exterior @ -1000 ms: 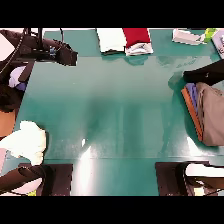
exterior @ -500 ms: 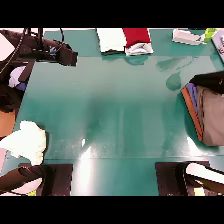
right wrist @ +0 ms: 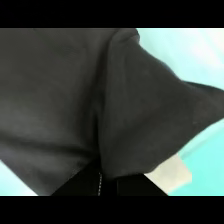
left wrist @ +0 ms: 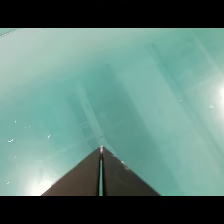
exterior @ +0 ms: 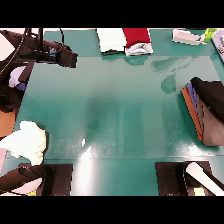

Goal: Fold the shirts.

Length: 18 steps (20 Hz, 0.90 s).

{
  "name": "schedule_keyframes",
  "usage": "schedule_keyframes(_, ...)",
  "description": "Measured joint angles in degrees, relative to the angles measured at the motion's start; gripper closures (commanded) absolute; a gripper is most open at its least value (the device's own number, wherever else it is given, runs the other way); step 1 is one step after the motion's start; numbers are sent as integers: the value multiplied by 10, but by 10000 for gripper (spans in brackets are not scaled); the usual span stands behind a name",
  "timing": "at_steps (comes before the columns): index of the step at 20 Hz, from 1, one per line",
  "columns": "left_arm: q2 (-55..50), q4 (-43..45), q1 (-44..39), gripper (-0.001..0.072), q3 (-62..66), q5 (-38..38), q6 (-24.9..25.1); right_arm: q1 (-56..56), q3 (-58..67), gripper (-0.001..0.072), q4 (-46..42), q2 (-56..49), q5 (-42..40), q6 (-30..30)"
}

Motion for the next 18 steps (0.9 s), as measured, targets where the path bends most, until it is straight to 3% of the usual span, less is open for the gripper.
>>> schedule_keyframes(2, 0, 0, 0, 682, 0, -1, 0, -13, -47, 135, -20, 15, -12, -5)
schedule_keyframes(3, 0, 0, 0, 682, 0, -2, 0, -21, -61, 62, -24, 19, -16, -7)
schedule_keyframes(6, 0, 0, 0, 682, 0, -3, 0, -43, -58, 62, -23, 27, -22, -9)
schedule_keyframes(10, 0, 0, 0, 681, 0, -3, 0, -20, 19, 63, 78, 30, -37, -10)
schedule_keyframes(15, 0, 1, 0, 681, 0, -3, 0, 159, 72, 65, 229, 30, -59, -10)
schedule_keyframes(18, 0, 5, 0, 681, 0, -3, 0, 303, 69, 147, 262, 23, -88, -10)
